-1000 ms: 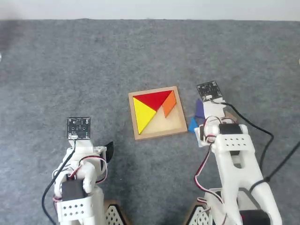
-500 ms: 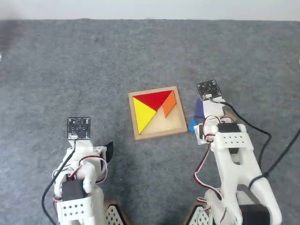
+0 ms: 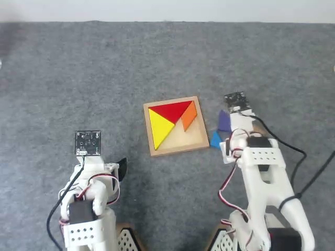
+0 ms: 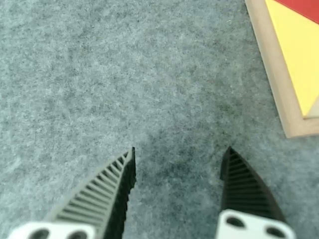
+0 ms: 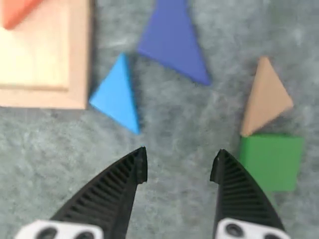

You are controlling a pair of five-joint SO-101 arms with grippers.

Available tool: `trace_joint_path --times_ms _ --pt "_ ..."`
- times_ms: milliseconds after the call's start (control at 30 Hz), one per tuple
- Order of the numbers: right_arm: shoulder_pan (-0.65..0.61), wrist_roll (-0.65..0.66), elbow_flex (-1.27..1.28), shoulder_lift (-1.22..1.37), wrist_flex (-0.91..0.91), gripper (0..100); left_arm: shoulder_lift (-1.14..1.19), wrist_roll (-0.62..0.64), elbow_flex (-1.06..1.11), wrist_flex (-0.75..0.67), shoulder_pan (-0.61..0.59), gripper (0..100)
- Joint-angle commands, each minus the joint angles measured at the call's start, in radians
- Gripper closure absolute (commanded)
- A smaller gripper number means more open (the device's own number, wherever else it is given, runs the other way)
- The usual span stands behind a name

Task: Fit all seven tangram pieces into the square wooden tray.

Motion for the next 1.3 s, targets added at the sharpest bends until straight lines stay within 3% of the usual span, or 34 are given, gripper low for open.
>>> trace_joint_path --times_ms 0,300,500,600,767,1267 --pt "0.047 -0.008 -0.109 -0.008 0.042 78.2 -0.021 0.008 -0.022 0.005 0.000 73" --pt "0.005 0.020 -0.384 0.054 0.128 77.9 -0.021 0.008 -0.022 0.005 0.000 73" --pt "0.064 0.069 -0.689 0.430 0.268 77.6 -0.021 0.008 -0.022 0.005 0.000 73" --pt "0.122 0.058 -0.799 0.588 0.298 71.5 -0.021 0.008 -0.022 0.005 0.000 73" --pt "0.176 0.040 -0.775 0.631 0.312 63.0 -0.021 0.008 -0.022 0.005 0.000 73" --pt "0.160 0.069 -0.646 0.596 0.211 69.2 -0.021 0.008 -0.022 0.005 -0.002 73"
